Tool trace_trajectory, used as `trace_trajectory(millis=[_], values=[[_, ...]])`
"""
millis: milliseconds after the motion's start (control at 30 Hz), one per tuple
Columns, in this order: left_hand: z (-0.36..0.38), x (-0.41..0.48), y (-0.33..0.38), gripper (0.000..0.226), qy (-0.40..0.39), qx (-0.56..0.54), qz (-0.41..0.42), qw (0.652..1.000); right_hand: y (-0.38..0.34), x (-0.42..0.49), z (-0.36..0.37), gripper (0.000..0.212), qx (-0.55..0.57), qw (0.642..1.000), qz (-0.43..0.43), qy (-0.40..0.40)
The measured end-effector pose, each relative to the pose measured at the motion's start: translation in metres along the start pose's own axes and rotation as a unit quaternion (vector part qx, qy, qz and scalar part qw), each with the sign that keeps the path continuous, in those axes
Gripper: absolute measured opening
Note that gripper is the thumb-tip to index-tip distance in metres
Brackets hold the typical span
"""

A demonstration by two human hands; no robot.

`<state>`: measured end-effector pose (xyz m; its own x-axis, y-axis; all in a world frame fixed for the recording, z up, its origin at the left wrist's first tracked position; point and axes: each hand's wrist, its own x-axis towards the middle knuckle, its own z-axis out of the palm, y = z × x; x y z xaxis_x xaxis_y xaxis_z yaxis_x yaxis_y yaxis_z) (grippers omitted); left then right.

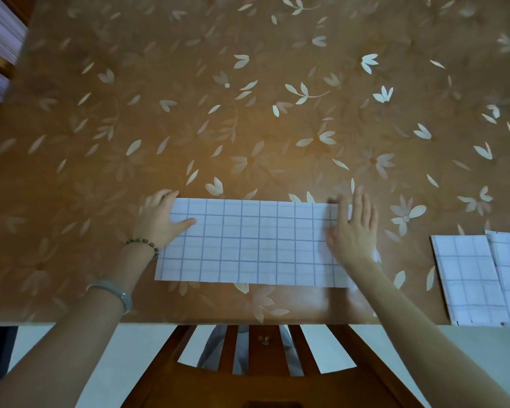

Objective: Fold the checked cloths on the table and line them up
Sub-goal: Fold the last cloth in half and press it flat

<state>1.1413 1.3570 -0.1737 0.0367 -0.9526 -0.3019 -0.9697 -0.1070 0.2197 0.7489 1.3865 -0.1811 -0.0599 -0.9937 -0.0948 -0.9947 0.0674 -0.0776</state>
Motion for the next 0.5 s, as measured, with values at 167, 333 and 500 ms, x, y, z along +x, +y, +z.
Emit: trace_trajectory(millis=[167, 333, 500], values=[[-0.021, 0.017, 0.007, 0.056, -0.048, 0.041, -0.022, 0.998, -0.083, -0.001, -0.005, 0.059, 0.153, 0.978, -0.136, -0.05], [-0.031, 0.019, 0.002, 0.04, -0.118, -0.057, -0.052, 0.99, -0.094, 0.006, 0.003, 0.062, 0.195, 0.96, -0.095, -0.178], [-0.043, -0.003, -0.009, 0.017, -0.239, -0.25, -0.112, 0.932, -0.091, 0.01, 0.002, 0.068, 0.228, 0.949, -0.076, -0.204]])
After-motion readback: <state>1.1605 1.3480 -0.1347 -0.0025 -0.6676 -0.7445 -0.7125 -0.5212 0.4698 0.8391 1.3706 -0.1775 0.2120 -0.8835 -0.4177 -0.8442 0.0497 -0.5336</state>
